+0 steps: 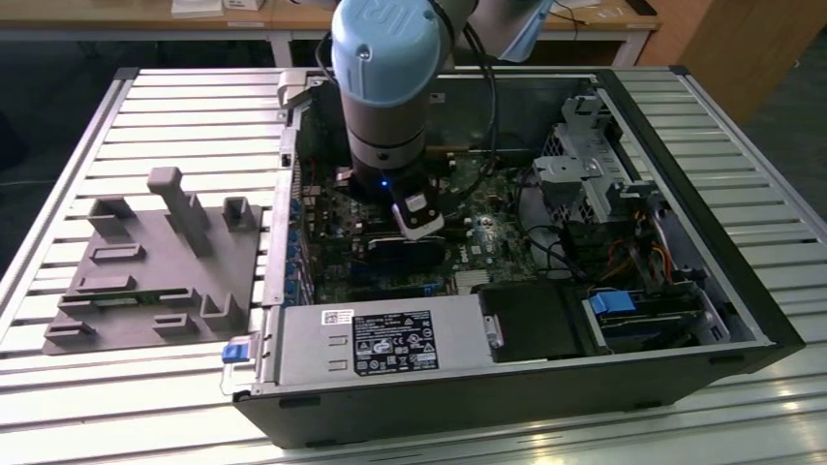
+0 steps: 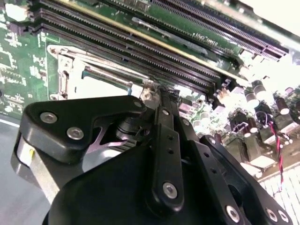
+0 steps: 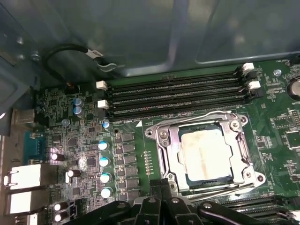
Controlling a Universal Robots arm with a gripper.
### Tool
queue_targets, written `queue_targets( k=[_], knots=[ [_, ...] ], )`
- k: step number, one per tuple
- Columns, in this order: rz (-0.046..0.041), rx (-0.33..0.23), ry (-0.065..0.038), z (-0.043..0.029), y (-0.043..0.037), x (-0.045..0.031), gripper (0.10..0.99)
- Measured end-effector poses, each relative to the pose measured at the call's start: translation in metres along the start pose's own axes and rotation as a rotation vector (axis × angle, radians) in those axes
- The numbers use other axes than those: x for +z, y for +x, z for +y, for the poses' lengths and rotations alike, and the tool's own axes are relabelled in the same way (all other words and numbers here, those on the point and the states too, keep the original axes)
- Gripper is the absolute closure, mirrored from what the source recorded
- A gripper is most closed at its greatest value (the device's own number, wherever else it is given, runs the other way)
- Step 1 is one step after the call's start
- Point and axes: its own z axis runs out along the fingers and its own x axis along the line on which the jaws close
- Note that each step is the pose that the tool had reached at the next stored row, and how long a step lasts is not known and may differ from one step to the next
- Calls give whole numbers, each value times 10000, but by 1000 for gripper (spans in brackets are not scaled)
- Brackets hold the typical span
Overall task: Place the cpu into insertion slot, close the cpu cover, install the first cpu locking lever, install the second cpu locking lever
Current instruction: 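Install the second cpu locking lever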
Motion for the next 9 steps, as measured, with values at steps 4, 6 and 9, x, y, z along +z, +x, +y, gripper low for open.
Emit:
queue_targets(
  k=[4, 6, 9],
  knots=[
    [-11, -3, 72, 26, 1, -81, 984],
    [-25, -6, 162, 40, 1, -124, 984],
    [-56, -14, 352, 60, -1, -183, 984]
  ],
)
